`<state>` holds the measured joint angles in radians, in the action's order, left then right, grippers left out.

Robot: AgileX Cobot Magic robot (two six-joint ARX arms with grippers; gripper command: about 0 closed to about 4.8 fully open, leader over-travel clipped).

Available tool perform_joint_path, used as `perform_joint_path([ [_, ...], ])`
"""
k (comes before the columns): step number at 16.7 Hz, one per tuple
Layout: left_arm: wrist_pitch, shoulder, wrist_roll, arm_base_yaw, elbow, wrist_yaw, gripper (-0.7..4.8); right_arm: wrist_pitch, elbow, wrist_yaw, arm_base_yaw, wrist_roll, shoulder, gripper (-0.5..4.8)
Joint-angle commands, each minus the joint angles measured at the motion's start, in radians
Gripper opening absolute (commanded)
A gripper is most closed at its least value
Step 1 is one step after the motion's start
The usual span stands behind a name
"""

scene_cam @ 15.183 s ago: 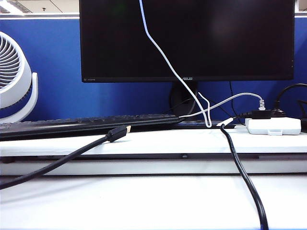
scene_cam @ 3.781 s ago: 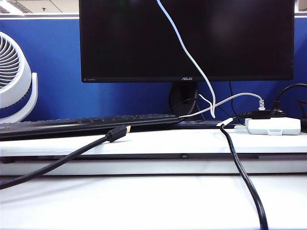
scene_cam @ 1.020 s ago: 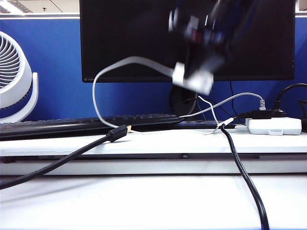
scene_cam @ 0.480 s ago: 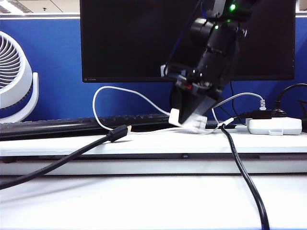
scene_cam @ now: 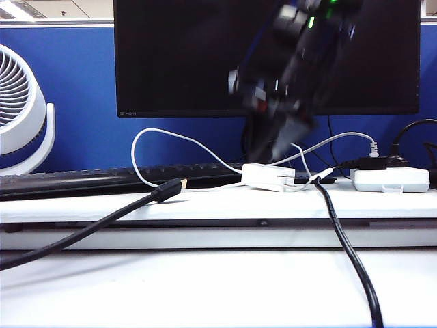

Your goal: Pick up the Type-C charging cable and the charging base, insert one end of the Type-C charger into the corresponding slot on the base, and finally place the plugged-in charger back on the table.

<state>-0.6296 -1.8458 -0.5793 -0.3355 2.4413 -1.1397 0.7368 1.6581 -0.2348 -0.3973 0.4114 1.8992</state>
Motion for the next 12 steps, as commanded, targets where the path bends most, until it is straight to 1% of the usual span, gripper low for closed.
perform_joint_path([
  [1, -0.097, 0.029, 0.101, 0.000, 0.004, 0.045, 1.03, -0.039, 0.005, 0.020, -0.001, -0.065, -0.104, -0.06],
  [2, -0.173, 0.036, 0.153, 0.000, 0.004, 0.045, 0.39, -0.039, 0.005, 0.023, -0.001, -0.099, -0.157, -0.01],
  [3, -0.267, 0.045, 0.222, 0.000, 0.004, 0.068, -0.06, -0.038, 0.005, 0.023, -0.001, -0.132, -0.207, -0.01],
  [4, -0.365, 0.060, 0.314, -0.001, 0.004, 0.133, -0.06, -0.038, 0.005, 0.023, -0.001, -0.172, -0.257, -0.01],
  [5, -0.480, 0.080, 0.419, -0.004, 0.004, 0.266, -0.06, -0.034, 0.005, 0.023, -0.001, -0.196, -0.301, -0.01],
  [6, -0.608, 0.106, 0.513, -0.043, 0.004, 0.575, -0.06, -0.023, 0.005, 0.028, -0.001, -0.207, -0.375, -0.01],
  [7, -0.679, 0.120, 0.544, -0.068, 0.004, 0.774, -0.06, -0.019, 0.005, 0.032, -0.001, -0.215, -0.420, -0.01],
  [8, -0.745, 0.132, 0.553, -0.088, 0.004, 0.909, -0.06, -0.024, 0.005, 0.033, -0.001, -0.232, -0.461, -0.01],
  [9, -0.798, 0.145, 0.545, -0.121, 0.004, 1.005, -0.06, -0.032, 0.005, 0.033, -0.001, -0.248, -0.497, -0.01],
  [10, -0.803, 0.164, 0.523, -0.167, 0.000, 1.089, -0.06, -0.037, 0.005, 0.033, -0.001, -0.253, -0.525, -0.01],
  [12, -0.798, 0.218, 0.512, -0.267, 0.000, 1.244, -0.06, -0.040, 0.005, 0.034, -0.002, -0.254, -0.589, -0.01],
])
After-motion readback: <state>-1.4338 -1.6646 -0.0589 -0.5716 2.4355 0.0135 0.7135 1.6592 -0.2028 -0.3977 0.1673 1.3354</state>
